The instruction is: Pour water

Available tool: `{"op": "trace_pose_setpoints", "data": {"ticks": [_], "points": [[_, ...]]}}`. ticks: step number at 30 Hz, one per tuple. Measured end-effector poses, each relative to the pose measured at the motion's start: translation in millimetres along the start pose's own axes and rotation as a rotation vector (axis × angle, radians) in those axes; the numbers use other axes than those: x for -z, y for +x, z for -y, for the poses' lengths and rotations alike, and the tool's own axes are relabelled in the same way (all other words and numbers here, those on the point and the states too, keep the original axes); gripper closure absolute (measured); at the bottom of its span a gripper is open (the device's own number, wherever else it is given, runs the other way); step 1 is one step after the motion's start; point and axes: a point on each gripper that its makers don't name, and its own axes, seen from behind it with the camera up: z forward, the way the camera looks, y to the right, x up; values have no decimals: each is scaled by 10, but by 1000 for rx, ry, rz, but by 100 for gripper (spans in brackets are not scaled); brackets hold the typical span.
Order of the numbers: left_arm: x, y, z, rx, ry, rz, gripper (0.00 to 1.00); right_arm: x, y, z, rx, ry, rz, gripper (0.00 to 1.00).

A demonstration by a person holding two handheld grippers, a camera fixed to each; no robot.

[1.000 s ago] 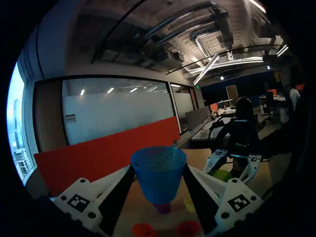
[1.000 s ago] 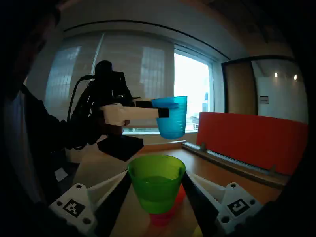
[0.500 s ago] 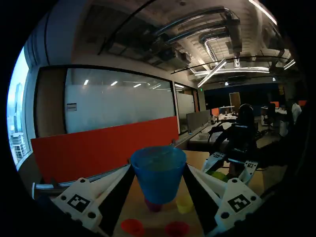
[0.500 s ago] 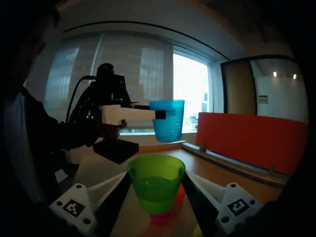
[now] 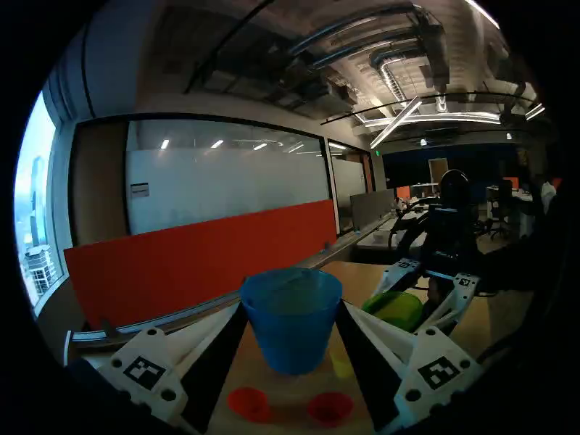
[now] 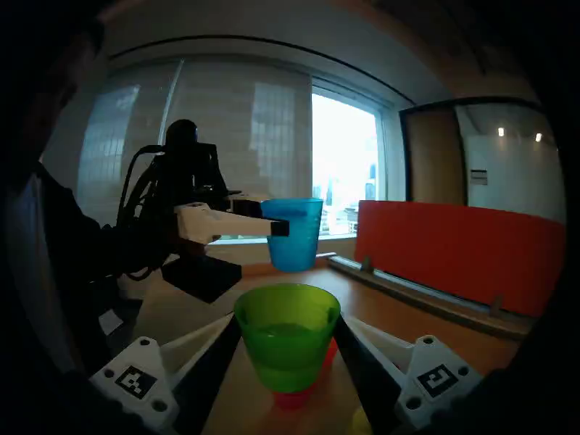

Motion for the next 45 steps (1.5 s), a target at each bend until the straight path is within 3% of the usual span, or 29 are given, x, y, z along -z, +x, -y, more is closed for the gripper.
{"op": "trace_pose_setpoints", "data": {"ticks": [27, 36, 45], "points": [[424, -808, 116, 20, 86, 143, 16, 255, -340, -214, -13, -56, 105, 11], [483, -1015, 89, 35, 90, 187, 15, 313, -459, -219, -14, -59, 140, 11], [483, -1322, -42, 29, 69, 268, 15, 384, -630, -252, -27, -63, 177, 11]]}}
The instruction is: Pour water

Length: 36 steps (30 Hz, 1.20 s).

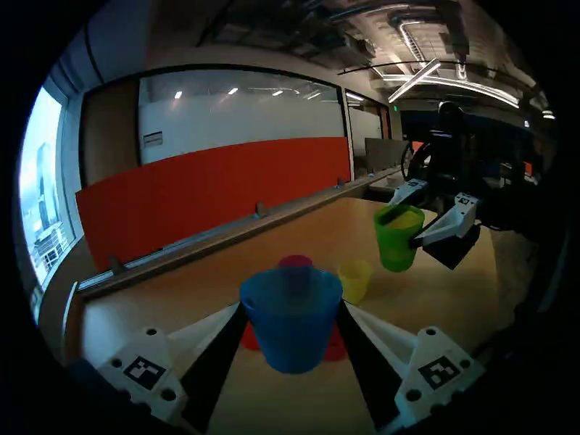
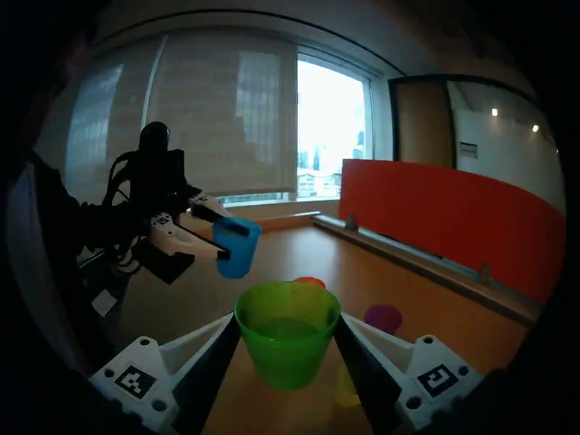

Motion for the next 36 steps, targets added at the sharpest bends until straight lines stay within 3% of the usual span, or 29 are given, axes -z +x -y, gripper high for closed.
{"op": "trace_pose_setpoints", "data": {"ticks": [12, 24, 36], "points": [[-96, -376, -126, 2, -26, 99, 15, 3, -240, -12, -11, 10, 50, 11], [-137, -715, -228, -71, -53, 214, 15, -9, -483, -11, -8, 29, 114, 11], [-164, -876, -228, -105, -78, 273, 15, -17, -686, -17, 4, 42, 168, 11]]}}
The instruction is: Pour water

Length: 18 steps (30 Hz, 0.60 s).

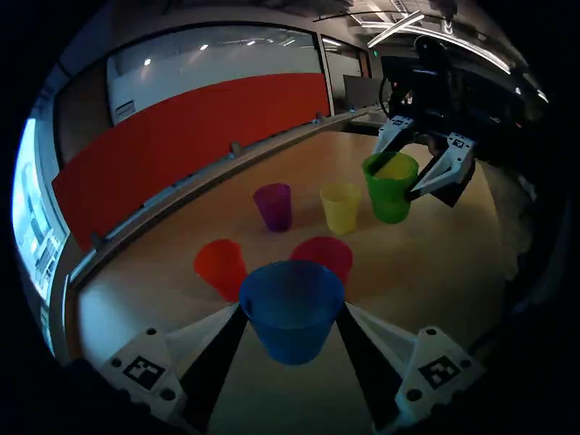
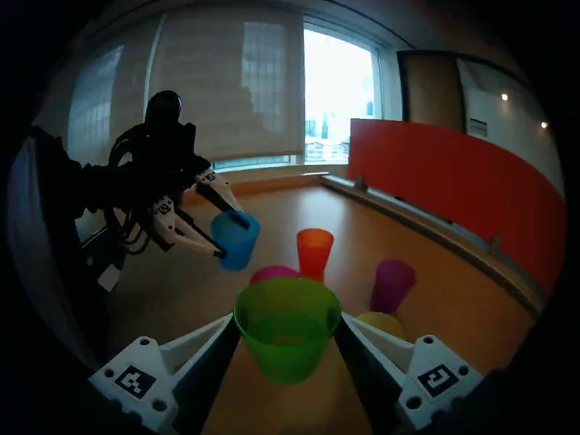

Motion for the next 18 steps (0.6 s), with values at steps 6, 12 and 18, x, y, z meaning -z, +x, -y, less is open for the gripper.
{"op": "trace_pose_setpoints", "data": {"ticks": [6, 12, 18], "points": [[-46, -74, -21, -23, -10, 34, 15, -36, -114, 15, 8, 10, 40, 11], [-75, -130, -39, -34, -20, 64, 15, -64, -226, 29, 30, 17, 86, 10], [-102, -217, -50, -35, -31, 103, 15, -95, -287, 60, 40, 30, 114, 10]]}}
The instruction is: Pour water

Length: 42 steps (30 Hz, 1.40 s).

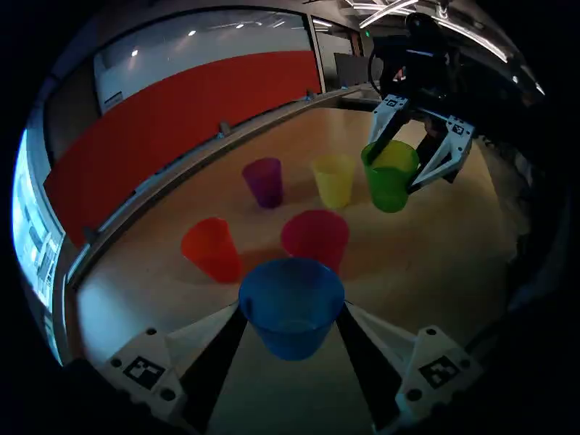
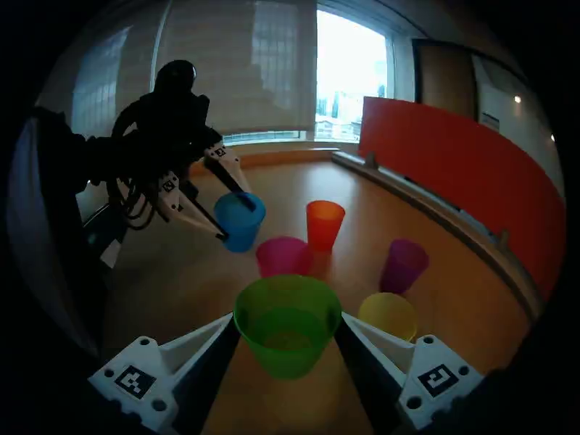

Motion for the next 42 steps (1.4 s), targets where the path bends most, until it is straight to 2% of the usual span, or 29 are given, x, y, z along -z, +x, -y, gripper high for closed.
{"op": "trace_pose_setpoints", "data": {"ticks": [6, 21, 30, 42], "points": [[-28, -60, 5, -7, -4, 23, 14, -17, -35, -5, 1, 7, 16, 10], [-141, -199, 4, 13, -30, 60, 14, -134, -208, 34, 9, 29, 67, 10], [-203, -285, 4, 40, -39, 63, 14, -212, -238, 41, 3, 36, 73, 10], [-182, -354, 14, 76, -41, 50, 14, -261, -278, 41, -1, 36, 80, 10]]}}
